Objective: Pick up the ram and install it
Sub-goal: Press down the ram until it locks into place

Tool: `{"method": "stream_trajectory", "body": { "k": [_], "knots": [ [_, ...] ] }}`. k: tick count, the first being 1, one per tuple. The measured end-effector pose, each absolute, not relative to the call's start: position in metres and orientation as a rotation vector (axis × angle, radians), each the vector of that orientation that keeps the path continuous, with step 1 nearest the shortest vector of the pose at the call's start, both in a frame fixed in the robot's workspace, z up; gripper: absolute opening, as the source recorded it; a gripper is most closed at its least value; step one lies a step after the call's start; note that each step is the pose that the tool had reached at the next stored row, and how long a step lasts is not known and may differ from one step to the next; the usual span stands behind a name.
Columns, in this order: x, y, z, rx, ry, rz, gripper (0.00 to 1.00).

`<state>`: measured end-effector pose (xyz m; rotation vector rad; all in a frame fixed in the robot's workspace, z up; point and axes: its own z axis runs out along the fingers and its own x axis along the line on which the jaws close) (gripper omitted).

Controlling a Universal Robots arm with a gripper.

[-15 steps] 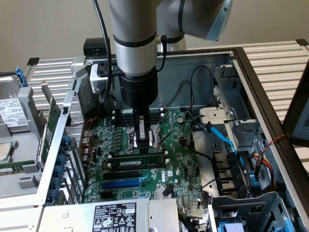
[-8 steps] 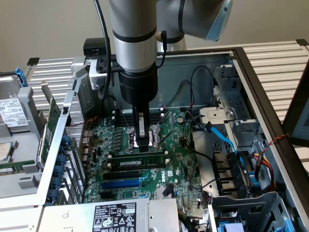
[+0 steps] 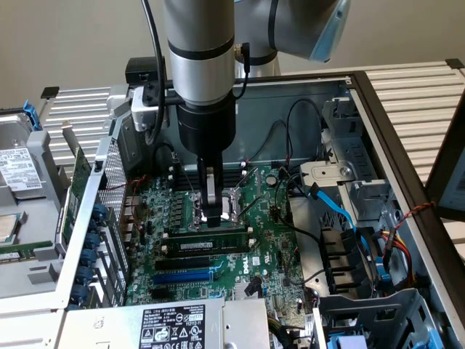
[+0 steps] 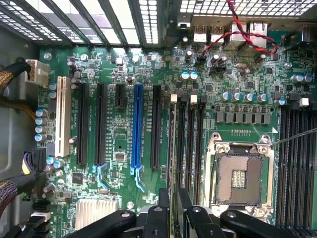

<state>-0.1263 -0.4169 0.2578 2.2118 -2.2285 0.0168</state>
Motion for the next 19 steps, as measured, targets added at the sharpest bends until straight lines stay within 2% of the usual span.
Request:
{"method": "stream_trajectory", "body": {
  "k": [4,5,7,15,19],
  "knots": [
    [-0.1291,-0.417,0.258,2.205,-2.228,0.009,0.22],
    [-0.1297,-0.417,0.258,2.204,-2.228,0.008,0.13],
    [-0.1308,-0.4171,0.258,2.202,-2.229,0.007,0.11],
    [-0.1314,-0.4171,0.2533,2.187,-2.216,0.038,0.11],
    [-0.1315,-0.417,0.2495,2.187,-2.216,0.038,0.11]
  ]
}}
